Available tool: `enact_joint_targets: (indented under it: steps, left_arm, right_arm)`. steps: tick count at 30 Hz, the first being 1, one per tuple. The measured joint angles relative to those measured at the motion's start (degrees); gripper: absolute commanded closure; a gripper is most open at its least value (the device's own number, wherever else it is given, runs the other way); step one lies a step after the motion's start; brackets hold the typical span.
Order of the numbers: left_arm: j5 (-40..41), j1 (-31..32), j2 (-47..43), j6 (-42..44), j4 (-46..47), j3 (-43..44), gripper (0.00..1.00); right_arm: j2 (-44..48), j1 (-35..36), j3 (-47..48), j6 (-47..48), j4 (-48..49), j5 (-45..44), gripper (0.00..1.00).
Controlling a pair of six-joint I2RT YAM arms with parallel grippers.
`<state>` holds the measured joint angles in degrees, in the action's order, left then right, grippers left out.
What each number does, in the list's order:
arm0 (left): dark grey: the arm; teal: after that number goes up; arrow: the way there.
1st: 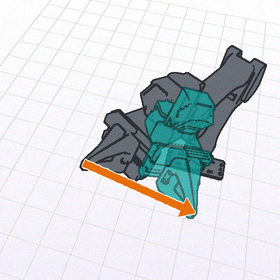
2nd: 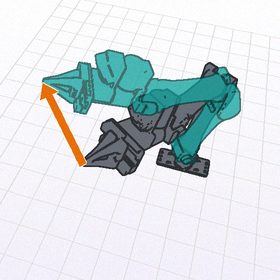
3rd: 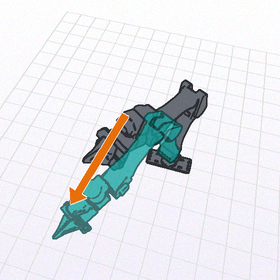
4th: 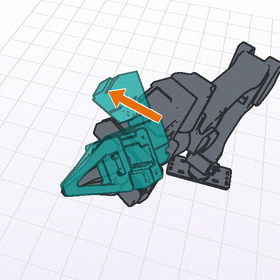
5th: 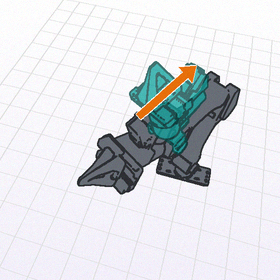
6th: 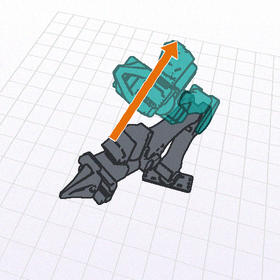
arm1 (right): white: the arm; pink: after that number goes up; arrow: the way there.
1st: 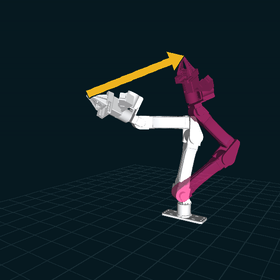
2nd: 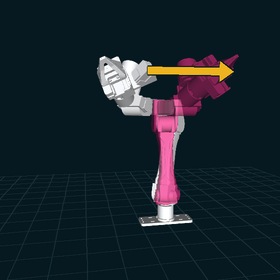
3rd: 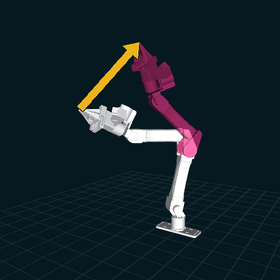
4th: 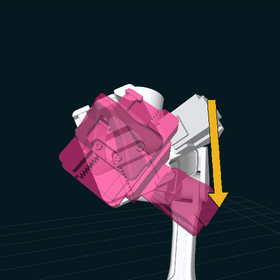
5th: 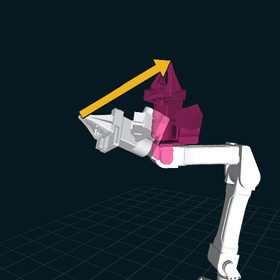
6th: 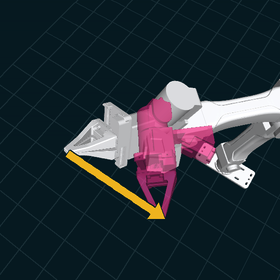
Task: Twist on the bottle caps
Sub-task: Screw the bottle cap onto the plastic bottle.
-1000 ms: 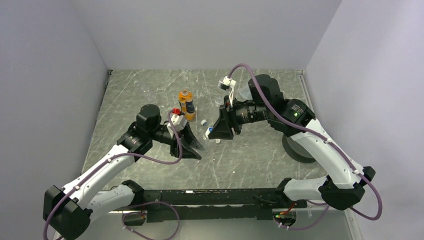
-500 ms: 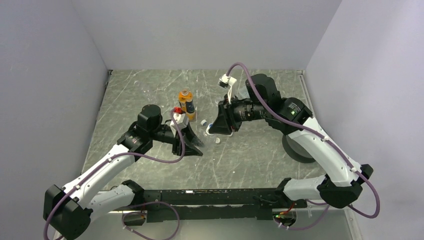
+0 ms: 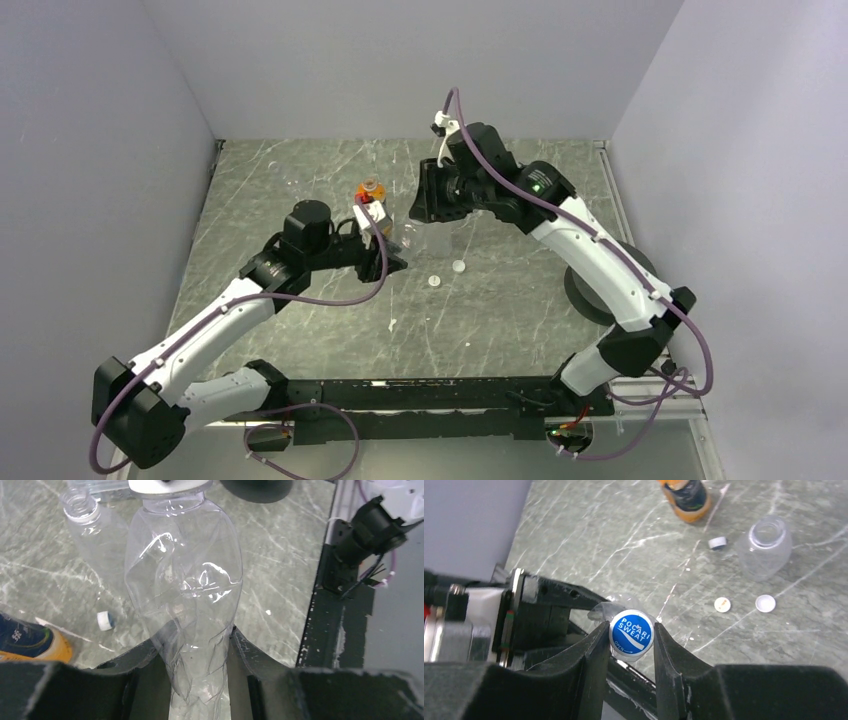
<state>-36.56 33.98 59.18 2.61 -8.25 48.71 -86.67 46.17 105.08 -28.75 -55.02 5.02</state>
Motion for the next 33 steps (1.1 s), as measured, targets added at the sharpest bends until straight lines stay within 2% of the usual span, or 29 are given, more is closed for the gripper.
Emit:
enact_joint_targets:
  steps: [2,7,10,13,17,25,28,33]
  left_arm:
    - [3.5,0.9,1.3,0.2,0.1,0.3,1.0]
    - [6.9,2.4,2.1,1.2,-0.2,0.5,1.0]
    - [6.7,2.8,1.9,1.3,-0.2,1.1,1.0]
    - [3.9,2.6,1.3,1.3,-0.9,1.1,1.0]
    - [-4.3,1.8,0.9,1.2,-1.7,1.0,1.0]
    - [-24.8,0.7,0.2,-2.1,0.7,-0.9,1.0]
    - [-30.8,0.7,0.7,-4.0,2.5,-0.9,1.0]
    - [-35.6,0.7,1.3,-5.8,5.4,-1.0,1.0]
  right_arm:
    - [-1.6,0.2,0.8,-2.0,-0.7,-3.4,0.75]
    - [-2.1,0.7,0.9,-4.2,-2.0,-6.8,0.21]
    - [-1.4,1.0,0.9,-3.8,-2.4,-6.7,0.01]
    - [0.9,-0.3,0.4,-1.2,-2.2,-3.9,0.0]
    - [7.8,-4.4,-4.0,3.5,-0.4,2.6,0.01]
    - [20.0,-6.8,-15.6,12.5,5.0,23.7,0.27]
    - [20.7,-6.8,-17.6,13.9,6.3,30.6,0.32]
    - [19.9,-6.8,-18.1,14.7,8.5,37.0,0.38]
